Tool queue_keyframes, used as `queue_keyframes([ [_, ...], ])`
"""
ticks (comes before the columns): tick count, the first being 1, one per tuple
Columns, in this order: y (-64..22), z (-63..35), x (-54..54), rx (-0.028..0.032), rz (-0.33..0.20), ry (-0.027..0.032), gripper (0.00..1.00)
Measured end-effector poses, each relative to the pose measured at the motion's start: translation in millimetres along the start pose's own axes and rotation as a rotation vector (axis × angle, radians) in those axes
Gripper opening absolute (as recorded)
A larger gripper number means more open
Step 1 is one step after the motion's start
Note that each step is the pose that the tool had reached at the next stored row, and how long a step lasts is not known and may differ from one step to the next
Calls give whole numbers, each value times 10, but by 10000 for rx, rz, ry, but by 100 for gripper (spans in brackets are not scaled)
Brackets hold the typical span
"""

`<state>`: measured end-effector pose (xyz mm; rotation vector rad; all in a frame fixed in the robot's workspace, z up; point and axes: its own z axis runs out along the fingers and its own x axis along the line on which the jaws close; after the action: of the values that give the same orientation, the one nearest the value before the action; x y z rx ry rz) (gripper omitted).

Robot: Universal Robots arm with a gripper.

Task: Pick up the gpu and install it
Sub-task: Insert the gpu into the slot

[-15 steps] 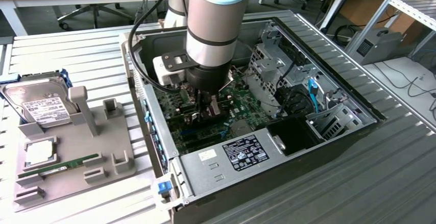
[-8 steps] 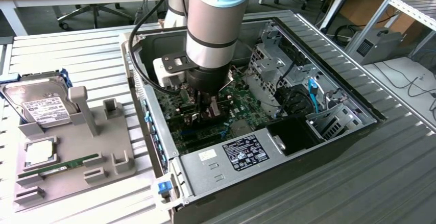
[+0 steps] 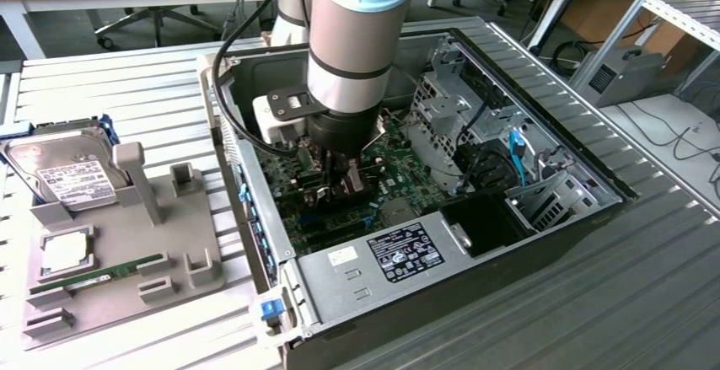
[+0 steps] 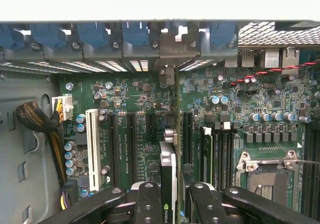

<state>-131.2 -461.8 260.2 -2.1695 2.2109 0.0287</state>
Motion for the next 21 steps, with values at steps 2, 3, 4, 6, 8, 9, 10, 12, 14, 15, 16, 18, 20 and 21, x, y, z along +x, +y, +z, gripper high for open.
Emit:
queue_keyframes([
  [2,0,0,0,0,0,0,27],
  [3,0,0,0,0,0,0,27],
  [4,1,4,-2,-1,3,-16,27],
  [6,1,2,-1,3,3,-5,33],
  [8,0,0,0,0,1,0,46],
  [9,0,0,0,1,0,-1,46],
  [10,0,0,0,1,0,-2,52],
  [12,0,-11,0,-1,0,1,52],
  [14,-2,-62,-4,0,0,-1,52],
  [15,-3,-113,-9,1,-1,-3,52],
  [16,-4,-156,-14,1,-1,-3,52],
  [18,-5,-247,-23,0,0,-1,52],
  [20,-6,-339,-30,0,0,-2,52],
  [21,-7,-379,-34,1,0,-3,52],
])
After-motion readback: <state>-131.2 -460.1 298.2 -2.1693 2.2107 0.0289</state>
